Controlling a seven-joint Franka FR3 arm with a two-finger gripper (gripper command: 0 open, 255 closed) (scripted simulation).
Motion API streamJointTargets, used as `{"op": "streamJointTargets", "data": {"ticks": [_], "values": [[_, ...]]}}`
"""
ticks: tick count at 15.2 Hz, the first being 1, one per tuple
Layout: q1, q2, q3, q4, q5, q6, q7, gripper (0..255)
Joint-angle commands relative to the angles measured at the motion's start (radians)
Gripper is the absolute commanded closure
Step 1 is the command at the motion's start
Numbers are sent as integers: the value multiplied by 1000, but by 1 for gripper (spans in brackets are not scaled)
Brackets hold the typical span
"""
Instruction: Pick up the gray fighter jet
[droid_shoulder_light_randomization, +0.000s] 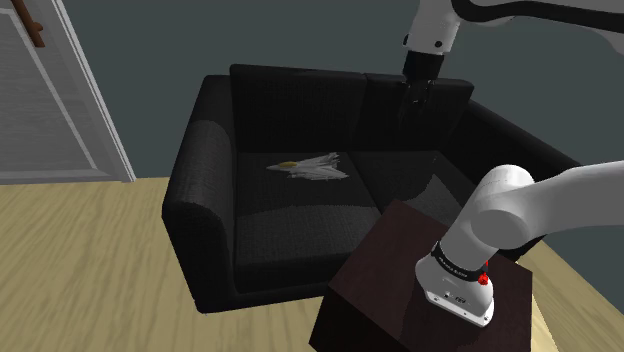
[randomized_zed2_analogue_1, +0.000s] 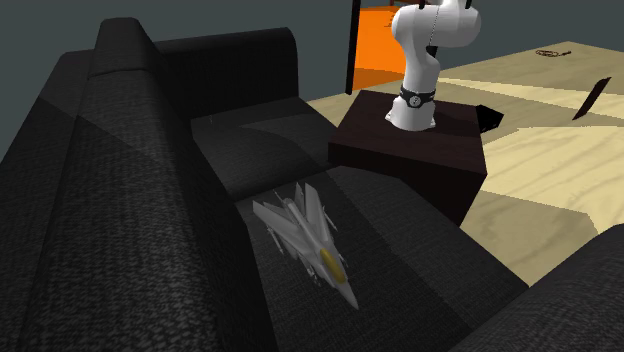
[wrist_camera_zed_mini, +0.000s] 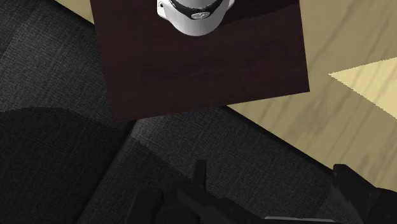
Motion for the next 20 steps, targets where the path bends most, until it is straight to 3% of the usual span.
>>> {"op": "streamJointTargets", "data": {"ticks": [1, 12, 20], "values": [[0, 0, 0, 0, 0, 0, 0, 0], [-3, 259, -175, -60, -111, 313, -293, 0], [16, 547, -287, 12, -106, 524, -511, 0]]}}
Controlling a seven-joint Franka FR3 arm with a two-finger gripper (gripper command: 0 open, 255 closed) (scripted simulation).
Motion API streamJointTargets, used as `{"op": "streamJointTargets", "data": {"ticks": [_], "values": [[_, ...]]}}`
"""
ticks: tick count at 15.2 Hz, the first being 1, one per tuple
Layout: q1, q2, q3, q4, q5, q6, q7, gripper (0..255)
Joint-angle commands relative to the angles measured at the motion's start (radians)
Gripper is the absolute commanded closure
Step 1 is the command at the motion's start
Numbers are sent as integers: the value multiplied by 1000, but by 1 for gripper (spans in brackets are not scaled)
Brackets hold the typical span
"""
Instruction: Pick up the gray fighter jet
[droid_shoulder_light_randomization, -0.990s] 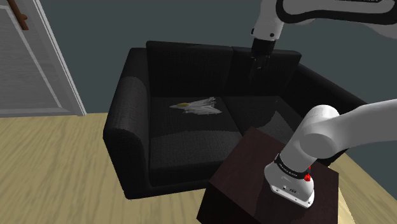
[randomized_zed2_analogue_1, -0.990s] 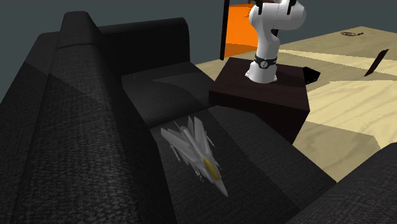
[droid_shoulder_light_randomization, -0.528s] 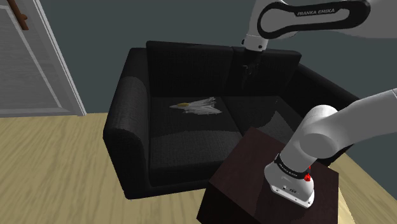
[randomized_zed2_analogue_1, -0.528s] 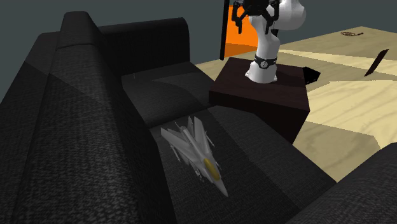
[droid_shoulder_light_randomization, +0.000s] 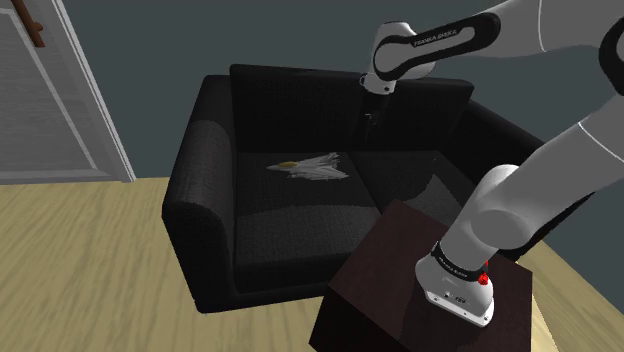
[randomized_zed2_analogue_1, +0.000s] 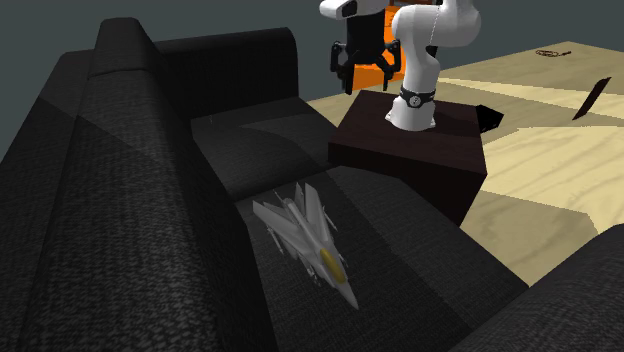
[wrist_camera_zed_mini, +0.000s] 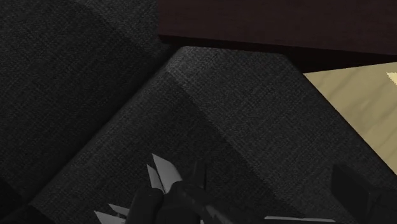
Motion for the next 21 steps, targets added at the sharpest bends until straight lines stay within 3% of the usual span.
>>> {"op": "streamJointTargets", "data": {"ticks": [1, 10, 21], "values": [[6, 78, -24, 26, 12, 49, -59, 0], [-4, 457, -71, 234, 150, 193, -331, 0], [-116, 911, 6, 643, 289, 216, -567, 0]]}}
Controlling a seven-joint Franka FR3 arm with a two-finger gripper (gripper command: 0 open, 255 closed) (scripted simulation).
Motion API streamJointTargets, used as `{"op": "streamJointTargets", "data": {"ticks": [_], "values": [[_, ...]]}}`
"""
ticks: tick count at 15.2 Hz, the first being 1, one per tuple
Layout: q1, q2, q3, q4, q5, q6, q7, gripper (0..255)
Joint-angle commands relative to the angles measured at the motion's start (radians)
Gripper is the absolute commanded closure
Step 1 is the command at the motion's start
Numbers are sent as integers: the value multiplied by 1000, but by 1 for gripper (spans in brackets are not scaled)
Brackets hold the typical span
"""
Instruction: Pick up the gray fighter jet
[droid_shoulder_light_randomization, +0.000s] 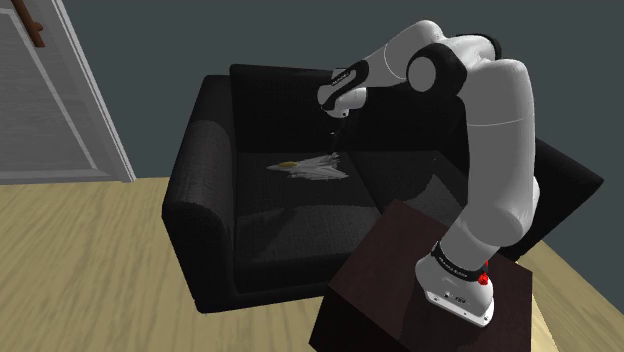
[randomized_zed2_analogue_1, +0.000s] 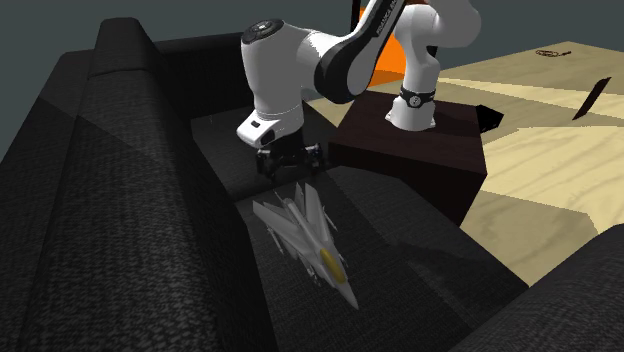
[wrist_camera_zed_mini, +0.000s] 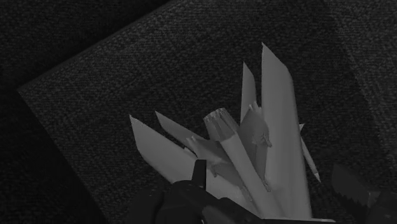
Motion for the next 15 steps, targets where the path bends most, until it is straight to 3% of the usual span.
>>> {"op": "streamJointTargets", "data": {"ticks": [1, 11, 12, 15], "values": [[-19, 79, 18, 88, 12, -9, -25, 0], [-31, 149, 36, 93, 34, 55, -39, 0], [-31, 148, 35, 92, 34, 55, -39, 255], [-31, 147, 35, 91, 34, 55, -39, 255]]}}
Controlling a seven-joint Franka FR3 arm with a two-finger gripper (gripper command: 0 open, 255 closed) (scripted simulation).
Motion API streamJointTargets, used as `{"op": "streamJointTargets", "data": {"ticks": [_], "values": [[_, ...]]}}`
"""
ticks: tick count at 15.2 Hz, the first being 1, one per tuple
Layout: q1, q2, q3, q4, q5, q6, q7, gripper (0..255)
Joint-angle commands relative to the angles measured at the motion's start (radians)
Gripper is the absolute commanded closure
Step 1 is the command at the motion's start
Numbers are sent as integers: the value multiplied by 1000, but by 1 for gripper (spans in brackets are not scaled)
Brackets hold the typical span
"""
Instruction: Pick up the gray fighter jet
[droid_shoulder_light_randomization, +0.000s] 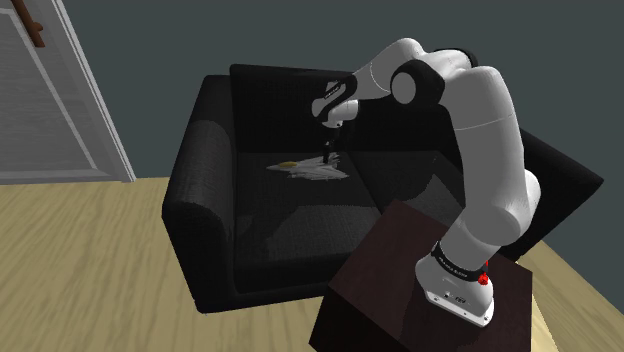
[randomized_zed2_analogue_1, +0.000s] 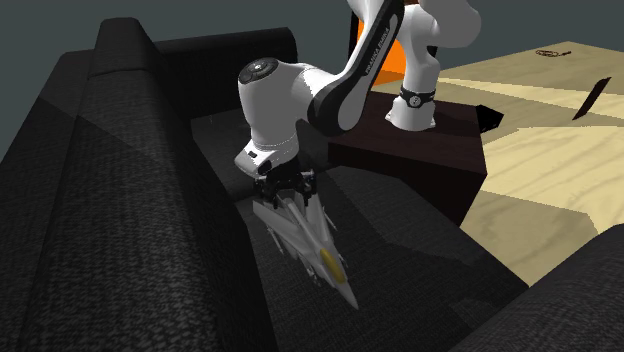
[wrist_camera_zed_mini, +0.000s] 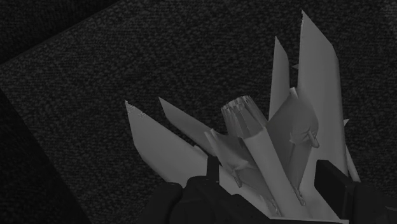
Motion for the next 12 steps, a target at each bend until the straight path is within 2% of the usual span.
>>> {"op": "streamJointTargets", "data": {"ticks": [1, 6, 12], "values": [[0, 1, 0, 0, 0, 1, 0, 255], [0, 2, 1, 1, 1, 1, 0, 255], [10, -54, -13, -3, -17, -50, 11, 255]]}}
